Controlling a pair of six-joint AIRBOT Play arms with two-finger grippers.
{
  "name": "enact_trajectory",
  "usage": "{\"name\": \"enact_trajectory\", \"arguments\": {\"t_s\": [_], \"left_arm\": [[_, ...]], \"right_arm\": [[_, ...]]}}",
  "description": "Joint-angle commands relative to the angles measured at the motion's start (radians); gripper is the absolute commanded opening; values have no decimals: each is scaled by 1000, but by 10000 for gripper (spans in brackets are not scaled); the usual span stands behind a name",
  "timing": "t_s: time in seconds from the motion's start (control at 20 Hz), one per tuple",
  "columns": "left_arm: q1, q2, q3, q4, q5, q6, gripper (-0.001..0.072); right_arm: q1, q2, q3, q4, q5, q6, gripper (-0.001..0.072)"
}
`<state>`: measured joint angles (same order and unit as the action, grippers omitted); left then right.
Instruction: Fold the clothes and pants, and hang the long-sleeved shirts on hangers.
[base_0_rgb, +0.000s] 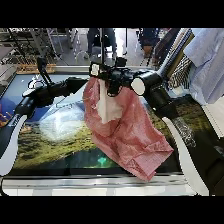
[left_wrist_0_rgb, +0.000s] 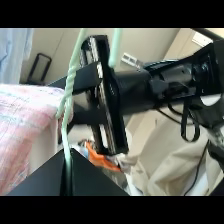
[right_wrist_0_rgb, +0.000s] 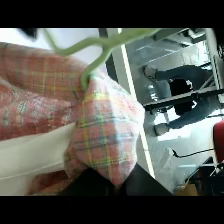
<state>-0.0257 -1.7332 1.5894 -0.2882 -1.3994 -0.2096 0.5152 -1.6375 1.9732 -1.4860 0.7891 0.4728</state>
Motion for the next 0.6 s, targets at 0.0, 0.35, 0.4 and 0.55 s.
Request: {"name": "enact_trajectory", "arguments": {"t_s": [0.0,0.35,0.4,0.55], "left_arm": [[3,0,0,-1,32,2,13],[76,6,17,73,183,13,715],[88,9,30,123,182,-14,719],[118,13,99,245,178,-197,711]], "right_arm": [[1,-19,0,83,-41,11,23],[0,-16,-1,7,195,10,19],[-4,-18,-1,-15,215,23,19],[-29,-18,0,-71,243,252,19]]}}
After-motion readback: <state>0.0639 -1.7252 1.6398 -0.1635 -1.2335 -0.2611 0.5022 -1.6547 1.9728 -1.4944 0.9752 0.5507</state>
